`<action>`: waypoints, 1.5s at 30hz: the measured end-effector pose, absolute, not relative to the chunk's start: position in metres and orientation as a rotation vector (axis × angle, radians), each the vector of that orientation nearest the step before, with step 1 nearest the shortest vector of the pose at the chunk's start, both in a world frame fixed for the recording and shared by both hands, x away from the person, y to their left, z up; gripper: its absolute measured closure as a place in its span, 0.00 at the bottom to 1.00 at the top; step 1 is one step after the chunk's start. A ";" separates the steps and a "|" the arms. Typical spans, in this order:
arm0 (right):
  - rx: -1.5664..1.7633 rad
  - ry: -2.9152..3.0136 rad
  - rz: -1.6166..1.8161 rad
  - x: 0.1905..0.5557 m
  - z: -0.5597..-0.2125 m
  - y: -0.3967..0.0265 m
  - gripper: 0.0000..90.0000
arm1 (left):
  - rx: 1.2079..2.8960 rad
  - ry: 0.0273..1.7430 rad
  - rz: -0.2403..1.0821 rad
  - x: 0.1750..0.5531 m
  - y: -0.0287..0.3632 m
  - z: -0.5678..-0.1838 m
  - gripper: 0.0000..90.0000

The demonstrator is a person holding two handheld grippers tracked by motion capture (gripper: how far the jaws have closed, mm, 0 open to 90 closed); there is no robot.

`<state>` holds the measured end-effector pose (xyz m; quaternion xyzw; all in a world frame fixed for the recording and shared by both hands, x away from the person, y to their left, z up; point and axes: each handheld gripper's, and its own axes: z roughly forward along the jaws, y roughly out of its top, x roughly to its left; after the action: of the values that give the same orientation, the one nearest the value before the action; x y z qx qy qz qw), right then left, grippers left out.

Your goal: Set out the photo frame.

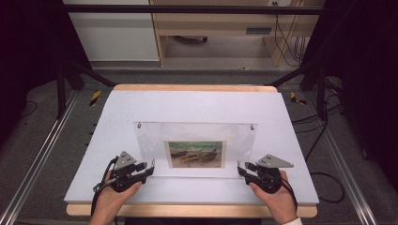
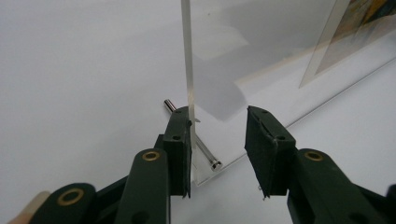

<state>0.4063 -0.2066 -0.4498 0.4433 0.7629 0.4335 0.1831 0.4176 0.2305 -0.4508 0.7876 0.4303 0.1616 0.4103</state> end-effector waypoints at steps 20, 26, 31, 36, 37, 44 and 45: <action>1.158 2.125 1.100 0.404 -0.443 -0.203 0.38 | 2.016 1.075 0.427 0.415 0.221 -0.452 0.51; 1.132 2.088 1.060 0.400 -0.439 -0.204 0.27 | 2.041 1.050 0.542 0.407 0.216 -0.444 0.33; 1.129 2.049 1.055 0.396 -0.439 -0.213 0.21 | 2.030 1.046 0.550 0.403 0.214 -0.441 0.20; 1.149 2.050 1.061 0.398 -0.439 -0.219 0.19 | 1.982 1.050 0.553 0.402 0.222 -0.436 0.14; 1.150 2.047 1.067 0.398 -0.439 -0.221 0.18 | 1.976 1.054 0.553 0.402 0.225 -0.435 0.14; 1.174 2.018 1.064 0.391 -0.438 -0.234 0.15 | 1.827 1.050 0.630 0.399 0.245 -0.420 0.16; 1.195 2.014 1.059 0.391 -0.439 -0.238 0.15 | 1.819 1.055 0.634 0.400 0.248 -0.420 0.16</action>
<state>0.3909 -0.2379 -0.4389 0.4462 0.7518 0.3955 0.2818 0.3998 0.2480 -0.4196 0.7374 0.4276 0.2571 0.4552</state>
